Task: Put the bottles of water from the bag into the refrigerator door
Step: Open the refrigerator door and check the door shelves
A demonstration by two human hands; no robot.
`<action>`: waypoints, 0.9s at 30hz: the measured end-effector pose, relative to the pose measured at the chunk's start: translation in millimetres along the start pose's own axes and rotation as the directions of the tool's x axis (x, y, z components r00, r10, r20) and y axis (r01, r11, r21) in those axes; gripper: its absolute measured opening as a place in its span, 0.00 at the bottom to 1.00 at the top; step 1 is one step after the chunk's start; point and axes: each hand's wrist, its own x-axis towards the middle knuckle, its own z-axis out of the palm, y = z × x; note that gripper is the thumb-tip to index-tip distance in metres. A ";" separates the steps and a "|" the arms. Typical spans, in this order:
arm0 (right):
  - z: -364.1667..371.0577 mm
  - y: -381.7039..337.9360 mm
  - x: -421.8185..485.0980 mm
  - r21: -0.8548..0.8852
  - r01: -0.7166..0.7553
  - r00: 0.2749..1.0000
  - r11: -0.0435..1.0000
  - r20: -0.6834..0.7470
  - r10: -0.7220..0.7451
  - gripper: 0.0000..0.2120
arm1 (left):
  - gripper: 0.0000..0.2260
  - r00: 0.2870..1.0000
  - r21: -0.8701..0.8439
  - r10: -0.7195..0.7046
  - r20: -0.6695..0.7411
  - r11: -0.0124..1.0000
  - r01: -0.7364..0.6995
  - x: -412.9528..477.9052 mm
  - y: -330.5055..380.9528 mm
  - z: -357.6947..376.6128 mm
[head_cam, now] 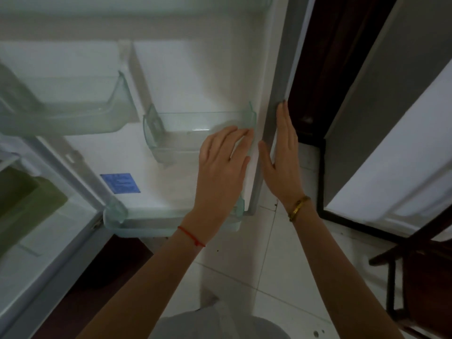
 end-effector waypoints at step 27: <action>22.0 80.6 122.6 0.171 0.010 0.917 0.985 0.392 -0.078 0.30 | 0.19 0.970 0.224 -0.234 -0.062 0.944 0.242 71.4 -11.7 100.1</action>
